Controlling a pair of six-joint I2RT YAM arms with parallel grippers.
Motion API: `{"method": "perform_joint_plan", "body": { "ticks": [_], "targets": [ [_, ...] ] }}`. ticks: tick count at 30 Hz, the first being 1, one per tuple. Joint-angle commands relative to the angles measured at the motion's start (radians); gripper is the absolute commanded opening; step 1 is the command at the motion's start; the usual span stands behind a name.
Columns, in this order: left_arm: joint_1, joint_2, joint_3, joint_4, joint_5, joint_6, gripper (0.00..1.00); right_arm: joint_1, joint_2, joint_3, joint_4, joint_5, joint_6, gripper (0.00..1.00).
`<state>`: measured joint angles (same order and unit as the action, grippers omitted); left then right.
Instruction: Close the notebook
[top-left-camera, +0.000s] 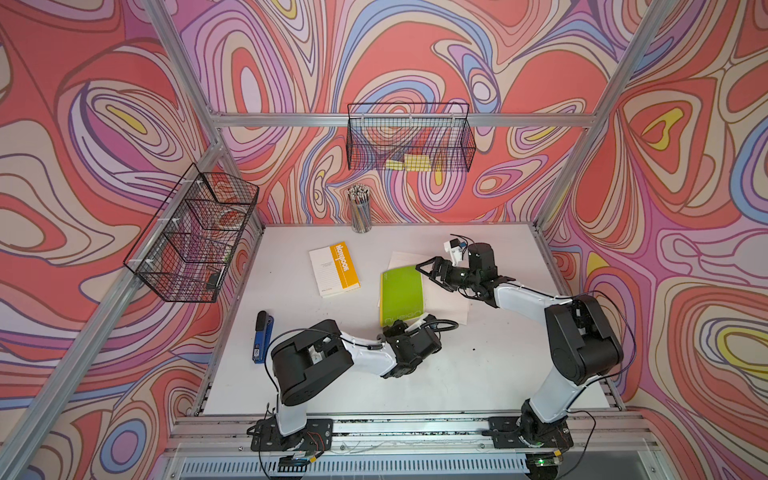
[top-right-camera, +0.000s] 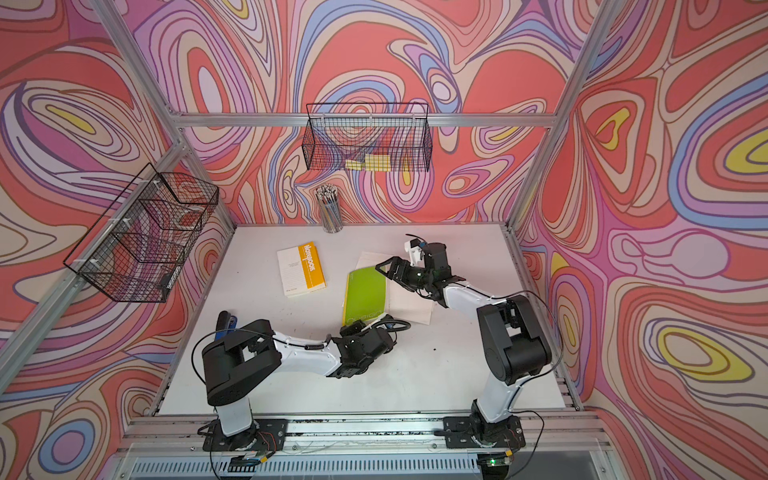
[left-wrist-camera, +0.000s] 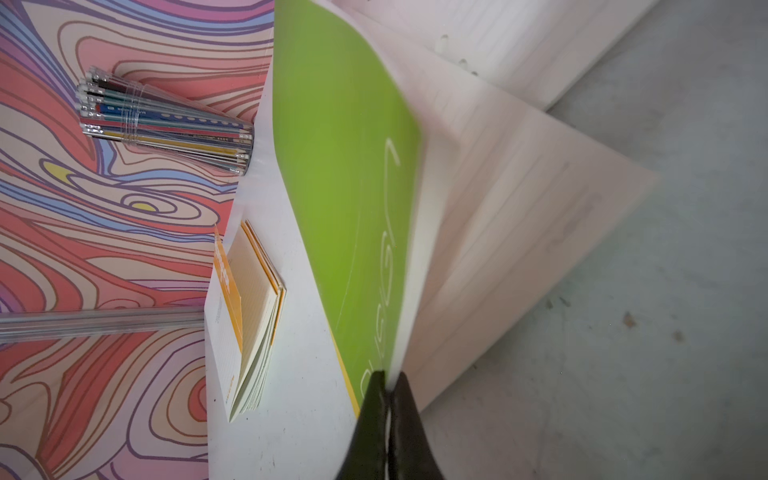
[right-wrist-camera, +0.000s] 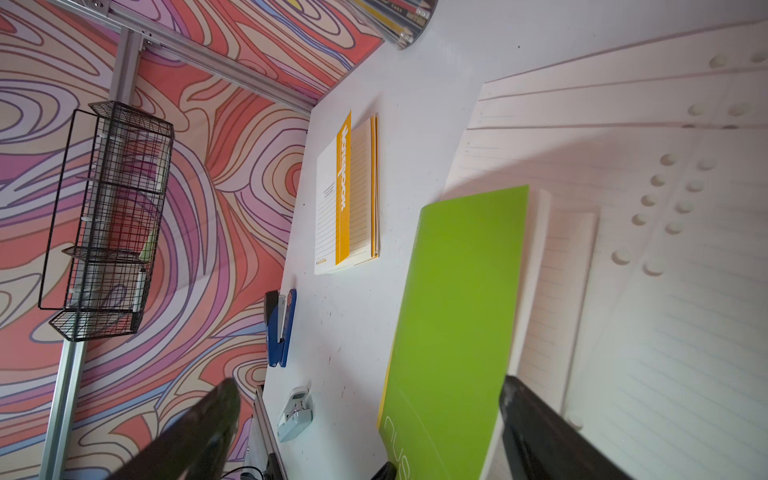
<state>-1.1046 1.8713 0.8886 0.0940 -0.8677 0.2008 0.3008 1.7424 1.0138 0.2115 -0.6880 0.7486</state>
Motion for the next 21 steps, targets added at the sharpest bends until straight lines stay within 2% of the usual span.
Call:
{"method": "perform_joint_plan", "body": {
  "ticks": [1, 20, 21],
  "targets": [
    [-0.021, 0.026, 0.024, 0.018, -0.024, 0.046, 0.00, 0.016, 0.023, 0.023, 0.035, -0.004, 0.010, 0.98],
    [-0.038, 0.032, 0.037, -0.074, -0.077, -0.016, 0.00, 0.072, 0.170, -0.022, 0.118, 0.013, 0.029, 0.98],
    [-0.039, 0.026, 0.034, -0.080, -0.077, -0.022, 0.08, 0.071, 0.174, -0.024, 0.115, 0.015, 0.026, 0.98]
  ]
}}
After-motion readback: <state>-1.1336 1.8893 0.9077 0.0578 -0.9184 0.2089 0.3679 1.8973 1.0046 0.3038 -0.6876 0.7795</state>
